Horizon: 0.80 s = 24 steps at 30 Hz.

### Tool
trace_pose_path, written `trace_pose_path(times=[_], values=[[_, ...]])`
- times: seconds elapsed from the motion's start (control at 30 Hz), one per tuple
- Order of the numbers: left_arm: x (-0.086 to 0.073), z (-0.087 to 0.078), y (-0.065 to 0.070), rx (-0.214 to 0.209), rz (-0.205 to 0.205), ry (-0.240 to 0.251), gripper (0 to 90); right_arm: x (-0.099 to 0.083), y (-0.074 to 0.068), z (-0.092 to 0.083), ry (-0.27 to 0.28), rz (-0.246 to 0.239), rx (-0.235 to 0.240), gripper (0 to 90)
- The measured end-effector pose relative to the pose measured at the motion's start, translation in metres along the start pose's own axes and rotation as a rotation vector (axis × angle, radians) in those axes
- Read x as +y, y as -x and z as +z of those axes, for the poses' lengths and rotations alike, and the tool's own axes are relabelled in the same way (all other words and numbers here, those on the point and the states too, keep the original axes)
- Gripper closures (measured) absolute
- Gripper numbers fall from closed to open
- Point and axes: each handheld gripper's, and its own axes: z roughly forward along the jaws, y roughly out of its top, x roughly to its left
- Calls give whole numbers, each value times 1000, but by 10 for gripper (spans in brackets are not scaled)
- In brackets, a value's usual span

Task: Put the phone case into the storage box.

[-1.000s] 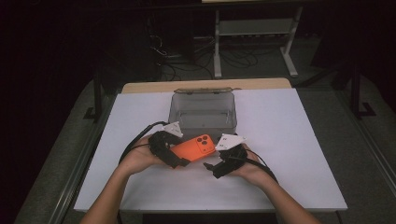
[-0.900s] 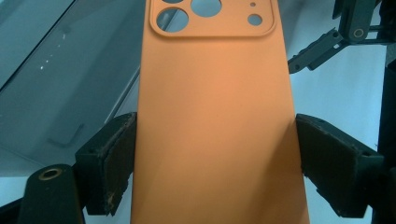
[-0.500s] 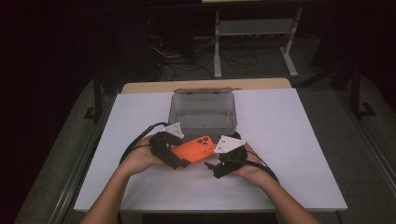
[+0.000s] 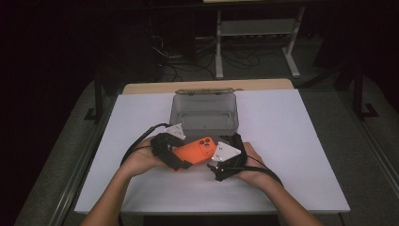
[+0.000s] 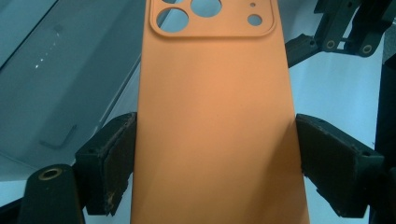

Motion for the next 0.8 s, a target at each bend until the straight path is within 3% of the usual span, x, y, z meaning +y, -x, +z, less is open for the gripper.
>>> trace_pose_path(times=[0.8], values=[[0, 1, 0, -2, 2, -3, 163, 2, -5, 0, -11, -121, -92, 0]])
